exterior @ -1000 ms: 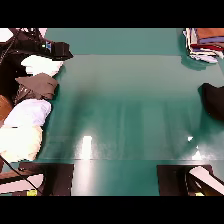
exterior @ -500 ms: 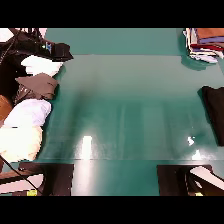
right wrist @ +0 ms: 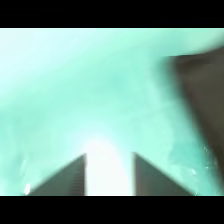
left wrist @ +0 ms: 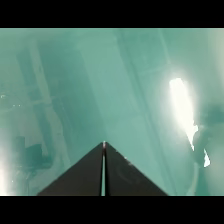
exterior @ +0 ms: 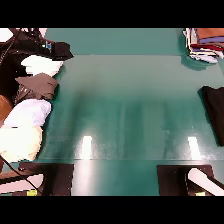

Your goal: Fold the shirts.

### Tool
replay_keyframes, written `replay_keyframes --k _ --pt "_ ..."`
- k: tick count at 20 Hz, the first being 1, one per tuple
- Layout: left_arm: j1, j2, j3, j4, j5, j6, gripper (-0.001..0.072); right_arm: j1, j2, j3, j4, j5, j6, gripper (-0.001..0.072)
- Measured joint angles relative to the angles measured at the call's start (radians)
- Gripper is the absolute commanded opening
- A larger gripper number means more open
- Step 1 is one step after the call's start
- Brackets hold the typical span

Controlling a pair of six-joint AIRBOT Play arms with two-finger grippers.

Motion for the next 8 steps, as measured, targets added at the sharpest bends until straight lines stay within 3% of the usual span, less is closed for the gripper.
replay_keyframes --k 8 --pt "0.000 0.000 0.000 -0.002 0.004 0.000 0.0027 0.456 0.001 0.006 0.027 0.010 0.000 0.0011"
